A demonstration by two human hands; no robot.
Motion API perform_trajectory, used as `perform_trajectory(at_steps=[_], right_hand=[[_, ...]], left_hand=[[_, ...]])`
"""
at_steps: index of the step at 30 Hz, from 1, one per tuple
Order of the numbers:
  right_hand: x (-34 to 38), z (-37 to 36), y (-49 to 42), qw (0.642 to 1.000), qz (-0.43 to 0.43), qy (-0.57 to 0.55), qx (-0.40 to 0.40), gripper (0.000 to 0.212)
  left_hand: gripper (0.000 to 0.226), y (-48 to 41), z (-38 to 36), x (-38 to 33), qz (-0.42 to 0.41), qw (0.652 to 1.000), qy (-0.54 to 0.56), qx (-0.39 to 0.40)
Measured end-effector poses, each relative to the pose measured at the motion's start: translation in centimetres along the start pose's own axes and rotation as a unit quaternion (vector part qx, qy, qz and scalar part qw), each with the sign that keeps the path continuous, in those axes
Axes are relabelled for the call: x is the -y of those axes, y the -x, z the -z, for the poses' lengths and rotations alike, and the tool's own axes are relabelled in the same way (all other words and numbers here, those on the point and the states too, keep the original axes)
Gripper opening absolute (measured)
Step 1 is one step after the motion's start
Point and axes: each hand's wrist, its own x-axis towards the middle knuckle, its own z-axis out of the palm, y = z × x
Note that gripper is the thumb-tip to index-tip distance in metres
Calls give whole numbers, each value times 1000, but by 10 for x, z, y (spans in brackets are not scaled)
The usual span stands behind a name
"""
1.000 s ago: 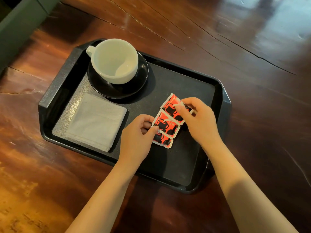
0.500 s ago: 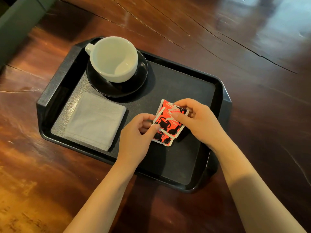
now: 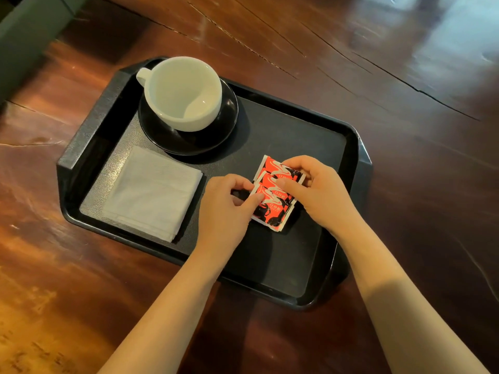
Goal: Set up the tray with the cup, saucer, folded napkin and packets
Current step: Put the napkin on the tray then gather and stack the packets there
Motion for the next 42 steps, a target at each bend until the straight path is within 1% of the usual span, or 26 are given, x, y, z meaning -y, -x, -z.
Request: perform_trajectory(at_steps=[2,5,7,9,11,13,16,19,23,28,33,36,38,42], right_hand=[[-2,-1,-2,999,3,41,-6,27],[-4,-5,-3,994,8,104,-31,30],[-7,-8,-3,985,14,164,-59,35],[-11,-9,-2,980,13,179,-85,42],[-11,-12,5,982,3,149,-117,47],[-12,-18,17,983,-11,99,-154,47],[-14,-30,33,986,-30,56,-157,50],[-15,-39,35,987,-35,32,-155,52],[-15,-40,29,985,-34,11,-169,48],[-18,-40,26,985,-23,12,-170,46],[-17,-39,27,986,-22,4,-166,46],[-15,-41,36,984,-33,-13,-172,50],[-14,-44,44,983,-45,-24,-175,52],[-12,-54,49,979,-55,-36,-192,51]], left_hand=[[13,1,-6,-2,-15,998,-52,-19],[15,6,-13,-5,-34,993,-99,-47],[22,7,-16,-4,-46,988,-134,-64],[29,8,-17,-2,-59,984,-155,-62],[38,9,-17,-2,-73,984,-154,-45],[50,8,-16,-3,-91,987,-135,-21],[59,6,-17,-4,-114,987,-110,7],[58,3,-19,-3,-117,989,-94,19],[56,-2,-20,-1,-127,987,-99,24],[55,-7,-22,-1,-120,986,-109,27],[56,-6,-19,-3,-132,986,-101,30],[56,3,-15,1,-137,987,-89,11],[54,10,-13,5,-126,989,-75,-1],[52,12,-12,9,-115,991,-66,-6]])
